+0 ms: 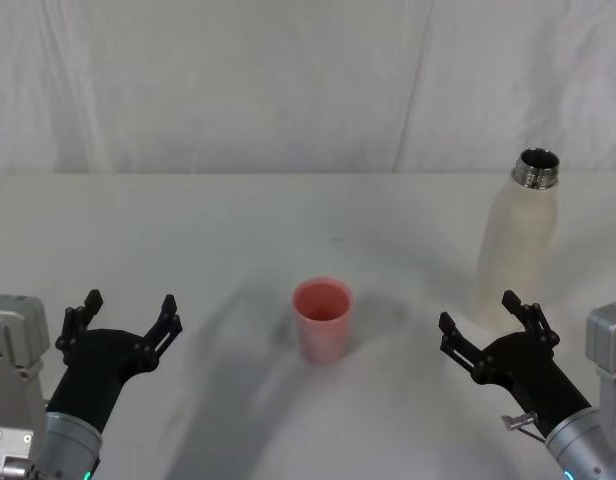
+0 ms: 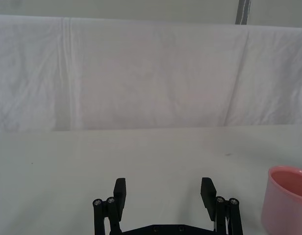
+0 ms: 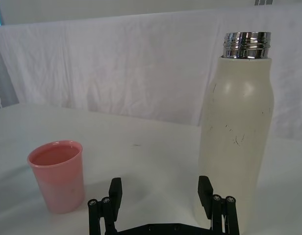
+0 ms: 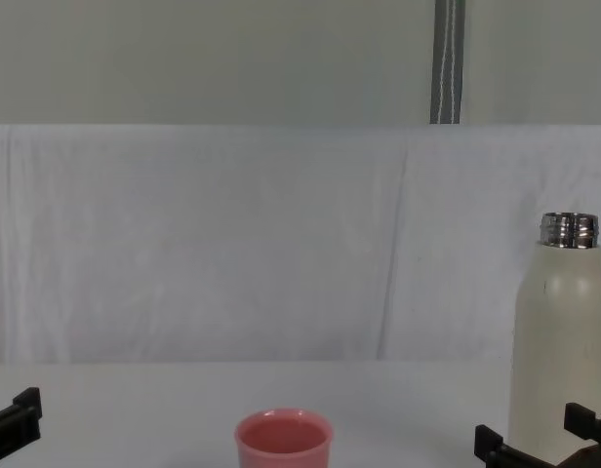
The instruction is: Grasp the thermos with one hand and pour water into the cup lid.
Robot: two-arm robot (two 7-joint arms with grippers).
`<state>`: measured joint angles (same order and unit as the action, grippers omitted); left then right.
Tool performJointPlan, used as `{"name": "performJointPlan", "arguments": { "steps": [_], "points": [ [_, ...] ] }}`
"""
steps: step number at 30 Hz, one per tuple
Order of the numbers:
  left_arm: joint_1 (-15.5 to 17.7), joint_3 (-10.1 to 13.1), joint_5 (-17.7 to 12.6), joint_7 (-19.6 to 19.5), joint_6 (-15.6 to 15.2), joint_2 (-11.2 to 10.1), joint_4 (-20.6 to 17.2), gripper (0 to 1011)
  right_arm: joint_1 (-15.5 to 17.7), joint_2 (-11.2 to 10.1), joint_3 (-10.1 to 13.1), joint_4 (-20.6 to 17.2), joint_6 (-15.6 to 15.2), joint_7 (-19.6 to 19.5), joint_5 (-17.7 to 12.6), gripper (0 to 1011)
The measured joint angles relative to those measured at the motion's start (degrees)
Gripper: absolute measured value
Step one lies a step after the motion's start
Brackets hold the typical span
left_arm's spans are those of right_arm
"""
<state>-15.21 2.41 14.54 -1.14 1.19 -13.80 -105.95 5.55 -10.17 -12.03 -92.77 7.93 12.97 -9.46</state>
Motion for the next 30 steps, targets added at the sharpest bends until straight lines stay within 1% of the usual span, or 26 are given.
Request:
{"name": "performJointPlan", "arguments": {
  "steps": [30],
  "points": [
    [0.00, 0.00, 0.00, 0.00, 0.00, 0.00, 0.00, 1001, 0.00, 0.00, 0.00, -0.05, -0.03, 0.00, 0.05, 1001]
  ]
}}
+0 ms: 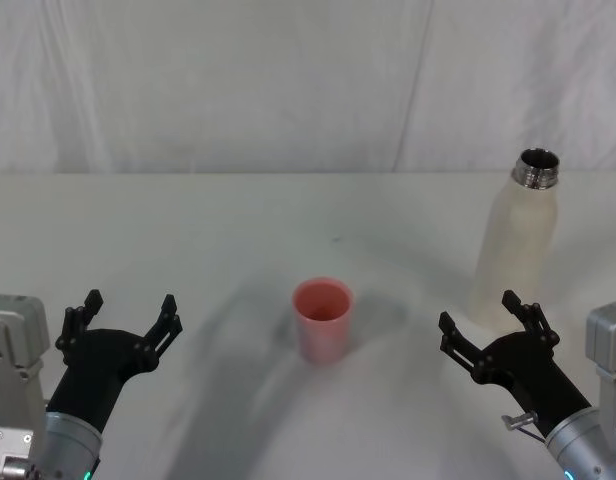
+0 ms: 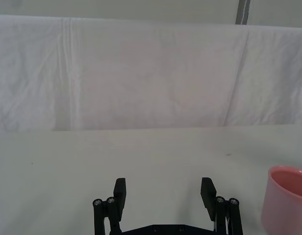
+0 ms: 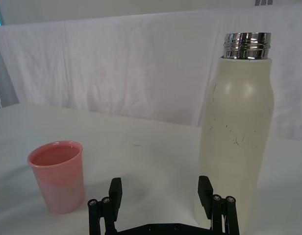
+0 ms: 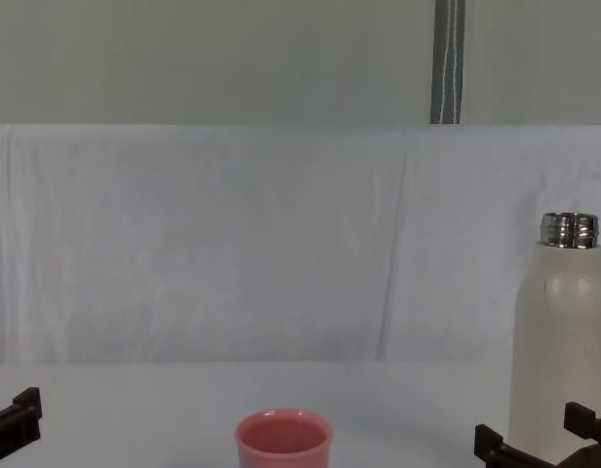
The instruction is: Grasp the thermos with one hand and pour water into the cup lid.
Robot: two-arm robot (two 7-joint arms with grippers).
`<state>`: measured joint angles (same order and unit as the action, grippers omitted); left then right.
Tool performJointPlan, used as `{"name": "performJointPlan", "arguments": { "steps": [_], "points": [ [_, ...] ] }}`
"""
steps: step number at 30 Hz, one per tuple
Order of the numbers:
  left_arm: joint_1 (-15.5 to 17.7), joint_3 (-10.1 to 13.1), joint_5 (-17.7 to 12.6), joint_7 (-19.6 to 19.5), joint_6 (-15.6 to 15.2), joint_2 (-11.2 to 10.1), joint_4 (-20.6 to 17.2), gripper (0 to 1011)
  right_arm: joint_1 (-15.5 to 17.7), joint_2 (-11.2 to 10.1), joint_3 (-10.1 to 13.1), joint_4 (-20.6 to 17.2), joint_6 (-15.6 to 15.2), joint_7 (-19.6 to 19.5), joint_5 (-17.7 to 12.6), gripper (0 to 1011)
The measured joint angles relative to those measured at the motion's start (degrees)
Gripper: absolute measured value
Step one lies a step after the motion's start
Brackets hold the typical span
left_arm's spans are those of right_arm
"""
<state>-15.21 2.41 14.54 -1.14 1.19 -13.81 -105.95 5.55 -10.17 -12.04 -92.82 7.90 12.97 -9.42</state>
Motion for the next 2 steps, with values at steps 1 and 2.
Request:
{"name": "performJointPlan", "arguments": {
  "steps": [1, 2],
  "points": [
    [0.00, 0.00, 0.00, 0.00, 0.00, 0.00, 0.00, 1001, 0.00, 0.00, 0.00, 0.00, 0.00, 0.00, 0.00, 1001],
    [0.00, 0.00, 0.00, 0.00, 0.00, 0.00, 0.00, 1001, 0.00, 0.00, 0.00, 0.00, 0.00, 0.00, 0.00, 1001]
  ]
}}
